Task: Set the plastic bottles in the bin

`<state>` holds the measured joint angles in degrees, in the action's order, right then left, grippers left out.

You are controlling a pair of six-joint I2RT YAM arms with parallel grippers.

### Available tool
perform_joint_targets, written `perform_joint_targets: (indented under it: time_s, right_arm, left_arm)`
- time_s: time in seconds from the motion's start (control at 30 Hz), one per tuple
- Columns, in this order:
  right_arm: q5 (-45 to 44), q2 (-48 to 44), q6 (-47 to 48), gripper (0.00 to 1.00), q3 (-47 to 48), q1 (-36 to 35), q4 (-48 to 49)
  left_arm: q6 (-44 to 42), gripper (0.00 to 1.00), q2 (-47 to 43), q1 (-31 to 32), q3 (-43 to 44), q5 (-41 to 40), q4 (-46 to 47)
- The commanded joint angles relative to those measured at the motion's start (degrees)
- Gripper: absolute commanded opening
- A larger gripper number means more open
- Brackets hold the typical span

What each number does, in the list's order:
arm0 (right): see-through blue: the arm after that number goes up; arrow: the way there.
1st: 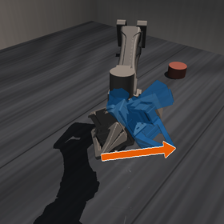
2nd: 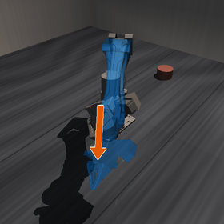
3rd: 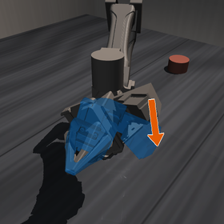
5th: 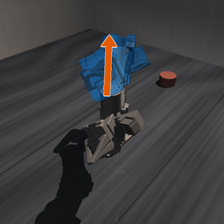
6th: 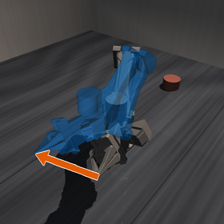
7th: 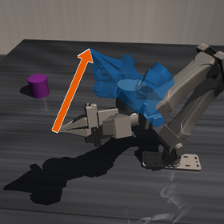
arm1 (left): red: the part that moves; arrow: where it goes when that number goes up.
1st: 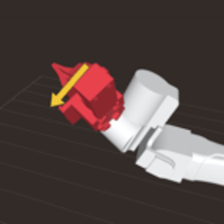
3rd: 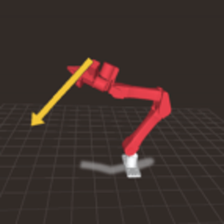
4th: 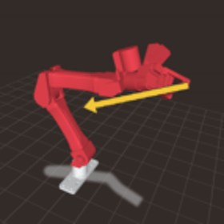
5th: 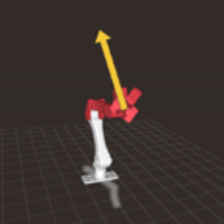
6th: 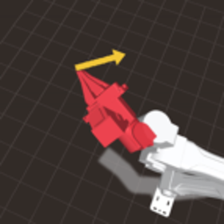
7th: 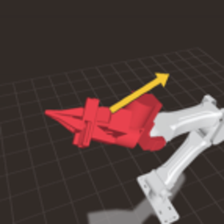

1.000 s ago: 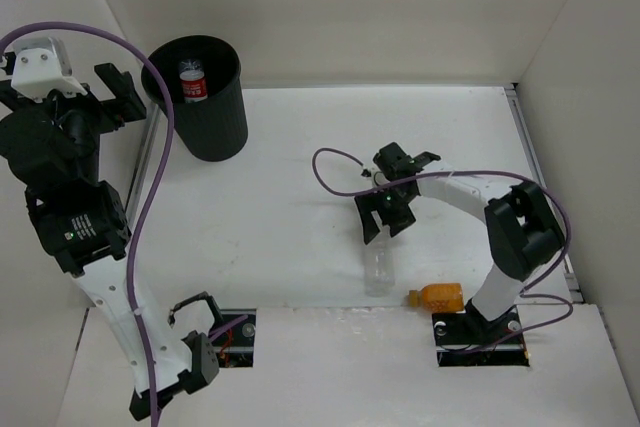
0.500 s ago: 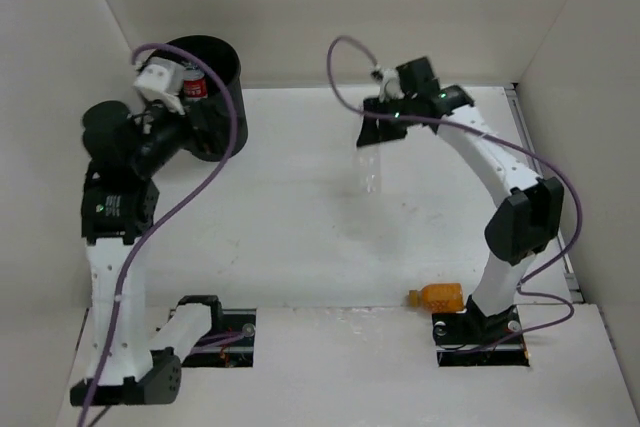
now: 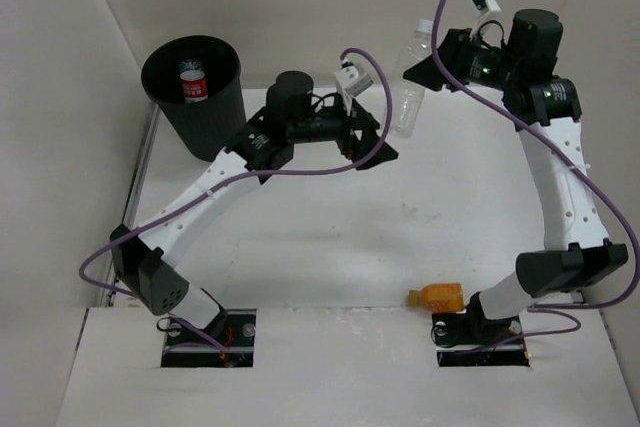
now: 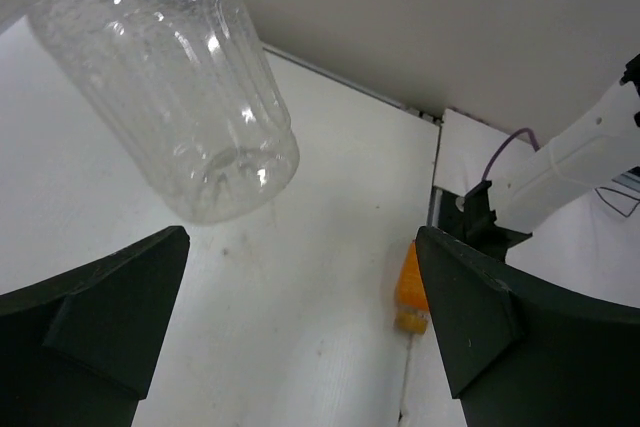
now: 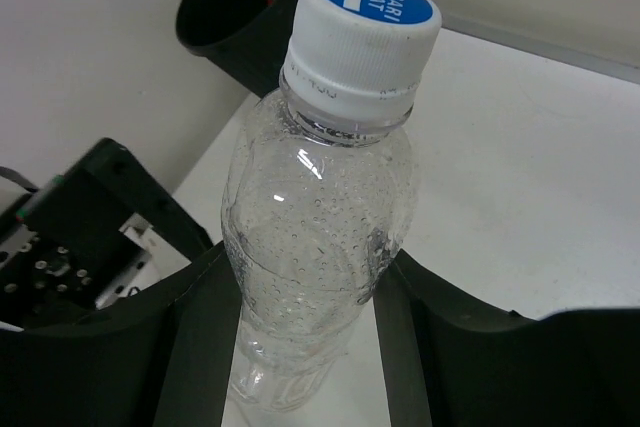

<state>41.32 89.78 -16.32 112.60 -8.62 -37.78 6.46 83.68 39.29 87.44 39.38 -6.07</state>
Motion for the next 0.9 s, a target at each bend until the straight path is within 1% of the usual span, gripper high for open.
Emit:
perform_joint_targets:
  time_s: [0.0,0.17,0.37,0.47,0.6,0.67,0.7,0.73,0.77,0.8,0.83,0.87]
  right_arm:
    - [7.71,-4.86,-4.86,0.01,-4.04,2.42,5.95]
    - [10.71,-10.49,-4.52,0.01,-10.19,2.87,6.75]
    - [14.4,-15.76,-5.48,0.01,-16.52,2.52,7.54]
    - [15.8,-17.96,-6.88,0.02,-17.76,2.17,8.86]
    - [18.26,-19.37,-11.18,0.02,-18.64,1.81,12.63]
    - [18.71,-19.81,-12.94,0.06,-19.17,1.99,14.83]
    - [18.8,-20.08,-13.56,0.1,-19.52,2.08,15.8]
    - [18.45,-20.34,-14.0,0.15,-19.95,2.42,16.85]
    - [18.1,-20.69,-14.35,0.2,-20.48,2.86,18.08]
    - [18.01,-21.04,-14.88,0.29,-21.01,3.56,19.14]
    - [17.92,-21.39,-15.32,0.52,-21.54,4.18,20.28]
    - [18.0,-21.92,-15.59,1.0,-22.32,4.53,21.33]
  left_arm:
    - [1.63,1.0,1.04,2.76,5.72,1.32,10.89]
    - [1.98,1.0,4.12,5.05,7.04,1.05,14.15]
    - [2.77,1.0,5.7,5.14,8.27,-0.08,14.5]
    - [2.95,1.0,5.88,5.05,8.01,-0.88,14.5]
    - [2.95,1.0,5.97,5.31,7.83,-1.58,14.5]
    - [2.95,1.0,6.32,5.58,8.36,-1.67,14.33]
    - [2.95,0.96,6.58,5.75,8.71,-1.32,14.07]
    - [2.95,0.86,6.76,5.84,9.06,-0.97,13.8]
    - [2.77,0.68,6.85,6.02,9.33,-0.62,13.45]
    - [2.51,0.51,6.94,6.19,9.5,-0.62,13.01]
    - [2.25,0.37,6.94,6.19,9.59,-0.62,12.49]
    - [1.89,0.28,7.02,6.02,9.68,-0.53,11.87]
